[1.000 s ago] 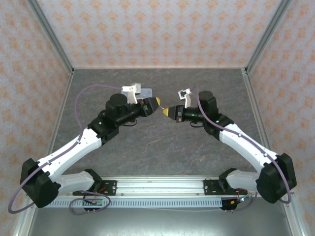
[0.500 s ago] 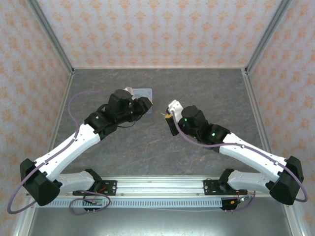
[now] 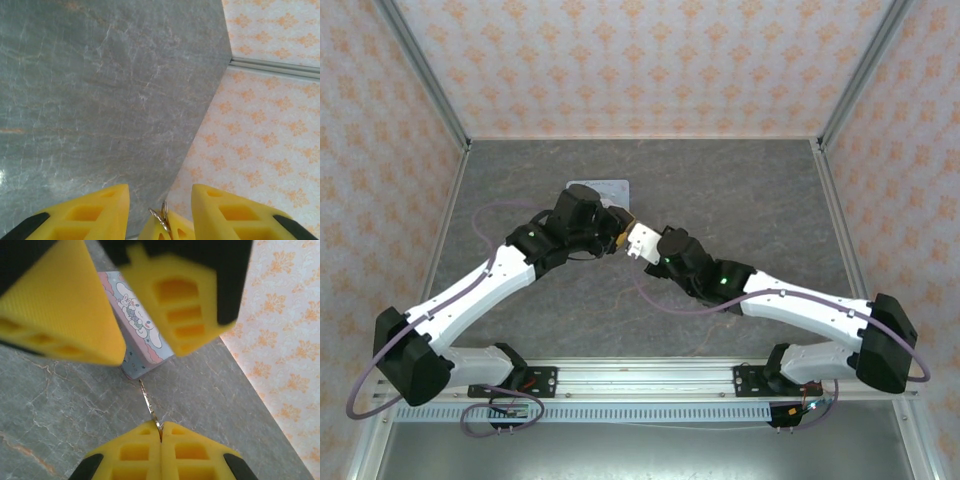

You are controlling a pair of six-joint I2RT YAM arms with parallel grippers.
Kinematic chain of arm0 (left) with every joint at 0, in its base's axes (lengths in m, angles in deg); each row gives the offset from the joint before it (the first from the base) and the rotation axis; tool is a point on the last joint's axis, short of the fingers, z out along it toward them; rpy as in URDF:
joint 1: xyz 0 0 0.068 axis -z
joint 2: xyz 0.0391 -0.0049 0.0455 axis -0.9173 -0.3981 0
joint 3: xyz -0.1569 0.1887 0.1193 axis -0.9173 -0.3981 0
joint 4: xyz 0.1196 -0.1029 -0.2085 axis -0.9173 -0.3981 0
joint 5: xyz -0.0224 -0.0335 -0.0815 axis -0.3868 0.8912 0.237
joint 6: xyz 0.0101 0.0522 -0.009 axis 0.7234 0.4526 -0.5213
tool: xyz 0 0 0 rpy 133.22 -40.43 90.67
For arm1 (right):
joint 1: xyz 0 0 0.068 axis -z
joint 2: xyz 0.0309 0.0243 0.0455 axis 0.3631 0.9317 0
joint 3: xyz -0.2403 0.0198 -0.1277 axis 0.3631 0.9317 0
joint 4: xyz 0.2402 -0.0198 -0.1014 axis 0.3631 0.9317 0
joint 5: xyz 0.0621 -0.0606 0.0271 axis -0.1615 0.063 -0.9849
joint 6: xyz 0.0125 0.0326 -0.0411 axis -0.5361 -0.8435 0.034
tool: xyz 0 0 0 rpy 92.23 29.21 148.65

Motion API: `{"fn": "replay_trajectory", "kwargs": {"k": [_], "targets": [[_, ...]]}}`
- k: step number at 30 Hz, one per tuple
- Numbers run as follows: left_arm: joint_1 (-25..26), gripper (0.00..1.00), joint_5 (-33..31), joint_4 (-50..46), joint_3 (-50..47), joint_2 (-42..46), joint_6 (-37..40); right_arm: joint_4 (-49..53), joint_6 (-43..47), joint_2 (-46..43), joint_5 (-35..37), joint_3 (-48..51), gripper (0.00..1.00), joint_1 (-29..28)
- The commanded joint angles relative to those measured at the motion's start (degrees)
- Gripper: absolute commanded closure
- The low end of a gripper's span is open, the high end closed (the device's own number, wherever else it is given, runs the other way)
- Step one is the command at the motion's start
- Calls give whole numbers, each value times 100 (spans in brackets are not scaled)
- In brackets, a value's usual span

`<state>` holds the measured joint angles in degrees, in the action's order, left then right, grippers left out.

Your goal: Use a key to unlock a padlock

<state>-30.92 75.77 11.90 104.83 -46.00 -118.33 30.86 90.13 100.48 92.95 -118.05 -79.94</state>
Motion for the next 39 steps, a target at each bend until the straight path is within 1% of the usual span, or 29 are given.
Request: {"fn": "replay_trajectory", "kwargs": {"k": [1, 7, 10, 13, 19, 20, 22, 24, 28, 32, 34, 35, 37, 39], "targets": [[46, 63, 186, 235, -28, -82, -290, -354, 189, 21, 253, -237, 100, -50], [70, 64, 215, 191, 21, -147, -281, -463, 215, 75, 232, -252, 100, -66], [64, 68, 260, 234, 12, -175, -290, -462, 174, 85, 126, -263, 100, -76], [68, 76, 295, 244, 24, -185, -281, -459, 129, 88, 109, -257, 100, -81], [68, 95, 213, 148, 30, -145, -190, -389, -78, 46, 178, -226, 100, -80], [72, 96, 216, 123, 57, -133, -141, -378, -172, 3, 144, -206, 98, -80], [69, 98, 181, 51, 115, -157, 15, -223, -353, -106, -93, -178, 87, -55], [71, 100, 135, 55, 162, -152, 182, 117, -656, -239, -535, -216, 71, 29], [68, 100, -49, 610, 51, -1, 753, 694, -1345, -582, -1714, -275, 53, 508], [73, 100, -487, 614, 69, 271, 1660, 575, -2097, -1077, -3056, -72, 32, 1127], [68, 100, -549, 651, 95, 387, 2212, 352, -2619, -1286, -3936, 33, 27, 1530], [68, 100, -471, 784, 90, 443, 2562, 161, -2967, -1347, -4407, 91, 24, 1744], [68, 100, -51, 1335, -29, 554, 3281, -278, -3655, -1389, -5210, 191, 22, 2199], [69, 100, 318, 1820, -175, 651, 3693, -1014, -4515, -1327, -6117, 350, 22, 2636]]}}
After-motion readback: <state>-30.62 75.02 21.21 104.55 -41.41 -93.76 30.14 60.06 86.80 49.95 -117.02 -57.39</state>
